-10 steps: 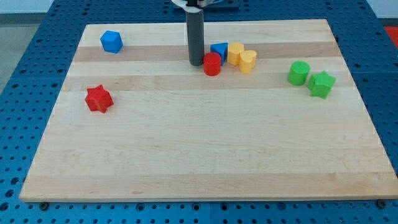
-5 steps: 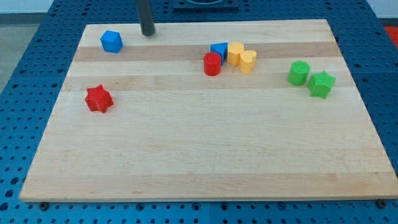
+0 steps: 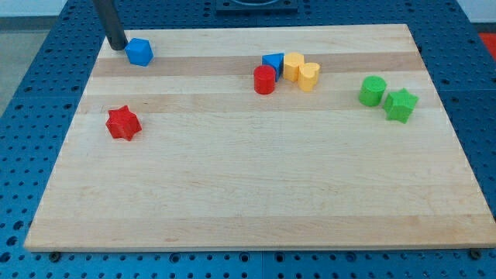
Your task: Slide the blue cube to the bottom of the red circle
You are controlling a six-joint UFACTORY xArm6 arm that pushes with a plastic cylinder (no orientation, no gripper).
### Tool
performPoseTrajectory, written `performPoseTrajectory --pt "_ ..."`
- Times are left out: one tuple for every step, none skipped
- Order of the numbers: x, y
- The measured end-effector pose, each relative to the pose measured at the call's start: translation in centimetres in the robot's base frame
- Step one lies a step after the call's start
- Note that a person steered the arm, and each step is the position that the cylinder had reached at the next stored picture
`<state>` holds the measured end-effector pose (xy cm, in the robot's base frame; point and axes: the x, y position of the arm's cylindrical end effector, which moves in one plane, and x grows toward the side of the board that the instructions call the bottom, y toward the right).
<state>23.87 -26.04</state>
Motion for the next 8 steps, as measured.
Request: performPoseTrajectory --pt "0.0 1.6" --pt "0.0 3.9" --pt "1.3 4.9" --pt "3.5 5.7" --pt "6.3 6.5" --pt "8.9 7.6" --pt "11.5 8.2" --pt "13.4 9.6"
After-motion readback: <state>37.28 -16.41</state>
